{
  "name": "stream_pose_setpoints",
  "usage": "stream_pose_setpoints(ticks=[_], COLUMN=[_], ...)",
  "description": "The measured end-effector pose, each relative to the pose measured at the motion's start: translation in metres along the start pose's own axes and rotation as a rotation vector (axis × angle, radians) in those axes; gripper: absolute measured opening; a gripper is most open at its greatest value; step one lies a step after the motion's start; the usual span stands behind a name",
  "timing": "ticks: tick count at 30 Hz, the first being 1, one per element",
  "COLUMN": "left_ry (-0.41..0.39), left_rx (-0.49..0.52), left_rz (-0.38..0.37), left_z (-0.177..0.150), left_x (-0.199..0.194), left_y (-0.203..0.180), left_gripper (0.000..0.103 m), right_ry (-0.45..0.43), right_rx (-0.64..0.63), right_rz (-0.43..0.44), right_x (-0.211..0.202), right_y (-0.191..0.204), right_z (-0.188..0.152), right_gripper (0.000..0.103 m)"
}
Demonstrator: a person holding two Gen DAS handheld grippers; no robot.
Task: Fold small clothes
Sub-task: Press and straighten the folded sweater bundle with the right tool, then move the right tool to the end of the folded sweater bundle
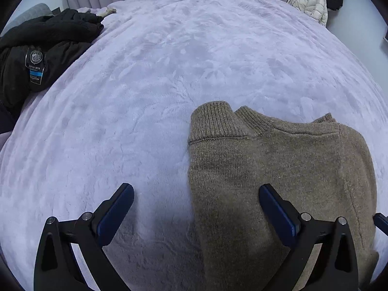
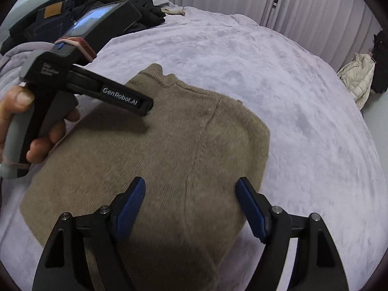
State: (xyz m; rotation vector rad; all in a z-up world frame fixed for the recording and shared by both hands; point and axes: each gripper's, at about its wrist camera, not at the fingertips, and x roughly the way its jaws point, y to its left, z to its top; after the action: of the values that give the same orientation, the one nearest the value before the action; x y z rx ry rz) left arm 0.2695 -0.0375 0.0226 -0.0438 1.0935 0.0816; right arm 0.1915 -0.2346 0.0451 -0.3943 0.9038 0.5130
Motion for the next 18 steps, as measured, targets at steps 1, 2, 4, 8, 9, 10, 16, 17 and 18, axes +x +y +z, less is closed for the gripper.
stream_pose_setpoints(ticks=[1,2,4,8,9,10,16,17,18], left_ry=[-0.016,-0.030,-0.063,-0.126,-0.136,-0.151,-0.042,-0.029,-0.028], left_rx=[0.007,0.013,0.029,0.038,0.033,0.029,-0.003,-0.008,-0.027], left_rz=[0.004,0.005,-0.003,-0.041,-0.056,-0.076,-0.130,-0.130,-0.154], left_z=[-0.003,-0.008,-0.018,-0.034,-0.036,-0.041,-0.083,-0.094,-0.105], left_x=[-0.006,-0.015,-0.033,-0.067,-0.075,-0.083,-0.066,-0.061,-0.059], left_y=[0.000,-0.003,-0.005,-0.007,-0.007,-0.007,-0.005,-0.003,0.000], left_gripper=[0.103,0.103,0.103,0.103,0.103,0.103,0.103,0.103,0.103], right_ry=[-0.003,-0.005,-0.003,0.011,-0.012,-0.034,-0.051,-0.023,-0.021], right_rx=[-0.002,0.000,0.029,0.038,0.037,0.040,0.064,0.055,0.046], right_rz=[0.000,0.000,0.012,0.020,0.018,0.020,0.054,0.051,0.043], right_x=[-0.006,-0.011,-0.024,-0.044,-0.049,-0.054,-0.037,-0.027,-0.023], right_y=[0.001,0.001,-0.002,0.000,0.003,0.006,0.029,0.034,0.039], right_z=[-0.008,-0.016,-0.026,-0.024,-0.021,-0.018,-0.013,-0.019,-0.026], right_gripper=[0.080,0.080,0.080,0.080,0.080,0.080,0.081,0.081,0.080])
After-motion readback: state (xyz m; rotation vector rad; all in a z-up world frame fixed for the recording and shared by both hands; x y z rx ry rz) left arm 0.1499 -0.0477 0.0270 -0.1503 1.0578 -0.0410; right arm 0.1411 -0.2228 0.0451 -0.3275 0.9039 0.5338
